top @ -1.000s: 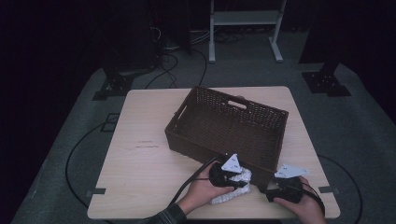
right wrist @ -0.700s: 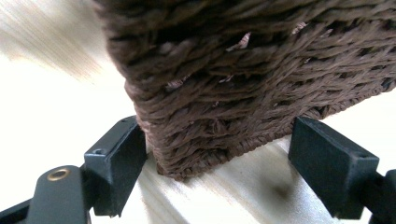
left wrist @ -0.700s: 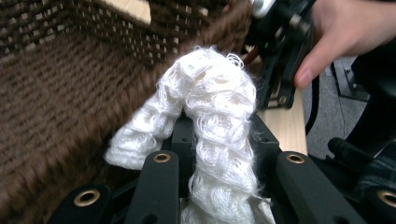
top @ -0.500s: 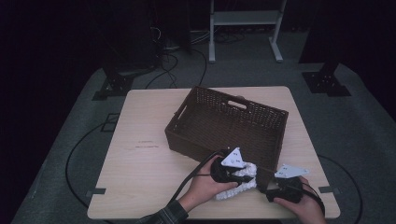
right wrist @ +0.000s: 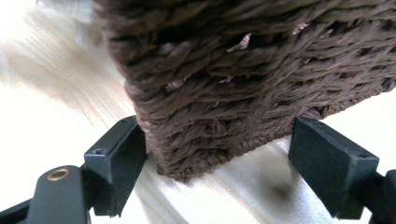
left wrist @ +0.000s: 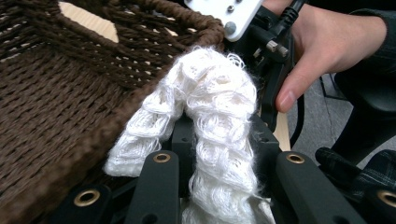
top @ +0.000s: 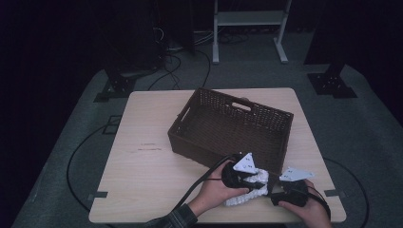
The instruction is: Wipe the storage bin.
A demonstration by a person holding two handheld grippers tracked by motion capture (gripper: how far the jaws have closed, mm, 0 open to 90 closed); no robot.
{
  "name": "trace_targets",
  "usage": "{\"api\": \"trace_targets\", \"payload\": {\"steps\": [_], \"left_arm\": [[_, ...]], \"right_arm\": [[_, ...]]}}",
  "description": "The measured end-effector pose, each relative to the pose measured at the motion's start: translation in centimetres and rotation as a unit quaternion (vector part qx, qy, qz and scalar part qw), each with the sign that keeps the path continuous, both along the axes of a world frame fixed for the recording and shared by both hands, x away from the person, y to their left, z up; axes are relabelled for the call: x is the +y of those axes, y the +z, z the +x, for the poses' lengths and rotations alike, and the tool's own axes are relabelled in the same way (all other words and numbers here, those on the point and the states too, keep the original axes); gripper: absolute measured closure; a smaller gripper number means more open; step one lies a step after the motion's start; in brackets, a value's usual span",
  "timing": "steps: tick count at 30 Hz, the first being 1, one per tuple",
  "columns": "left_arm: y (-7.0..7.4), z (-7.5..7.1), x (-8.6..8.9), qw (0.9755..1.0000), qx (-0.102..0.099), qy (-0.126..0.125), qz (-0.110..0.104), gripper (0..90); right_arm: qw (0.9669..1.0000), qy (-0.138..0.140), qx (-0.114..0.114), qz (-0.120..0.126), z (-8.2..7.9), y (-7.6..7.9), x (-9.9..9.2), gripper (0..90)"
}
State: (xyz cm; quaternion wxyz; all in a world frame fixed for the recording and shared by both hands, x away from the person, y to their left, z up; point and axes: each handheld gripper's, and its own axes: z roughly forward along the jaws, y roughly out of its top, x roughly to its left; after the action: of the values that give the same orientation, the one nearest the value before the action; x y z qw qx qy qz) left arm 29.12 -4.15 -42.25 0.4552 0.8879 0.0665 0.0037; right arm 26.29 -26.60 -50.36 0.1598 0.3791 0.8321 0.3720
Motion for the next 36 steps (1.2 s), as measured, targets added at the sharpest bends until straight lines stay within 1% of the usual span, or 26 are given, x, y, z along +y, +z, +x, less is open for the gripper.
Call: {"api": "trace_targets", "payload": {"steps": [4,11,19,23,28,31,32,34,36], "left_arm": [[-0.3,-0.2,-0.8,1.0000,0.001,-0.006,0.003,69.7],[-0.7,-0.1,-1.1,0.9999,0.008,-0.010,0.008,69.7],[-1.9,-0.1,-1.7,0.9993,0.011,-0.017,0.031,69.8],[-2.8,-0.1,-2.0,0.9987,0.016,-0.019,0.046,69.8],[-3.9,0.0,-2.0,0.9975,0.022,-0.020,0.064,69.8],[-4.5,0.2,-1.8,0.9969,0.026,-0.019,0.072,69.8],[-4.7,0.2,-1.7,0.9968,0.031,-0.016,0.072,69.9],[-4.8,0.2,-1.4,0.9969,0.034,-0.015,0.070,70.0],[-4.5,0.1,-1.2,0.9969,0.029,-0.014,0.071,69.9]], "right_arm": [[1.0000,0.000,0.000,0.000,0.0,0.0,0.0,18.9],[1.0000,0.001,0.000,-0.001,0.0,0.0,0.0,18.8],[1.0000,0.001,-0.001,-0.001,0.0,0.0,0.0,18.8],[1.0000,0.000,0.000,-0.001,0.0,0.0,0.0,18.9],[1.0000,0.000,0.000,0.000,0.0,0.0,0.0,18.9],[1.0000,0.000,0.000,0.000,0.0,0.0,0.0,18.9],[1.0000,0.000,0.000,0.000,0.0,0.0,0.0,19.0],[1.0000,-0.001,0.000,0.001,0.0,0.0,0.0,19.0],[1.0000,-0.001,0.000,0.000,0.0,0.0,0.0,19.0]]}}
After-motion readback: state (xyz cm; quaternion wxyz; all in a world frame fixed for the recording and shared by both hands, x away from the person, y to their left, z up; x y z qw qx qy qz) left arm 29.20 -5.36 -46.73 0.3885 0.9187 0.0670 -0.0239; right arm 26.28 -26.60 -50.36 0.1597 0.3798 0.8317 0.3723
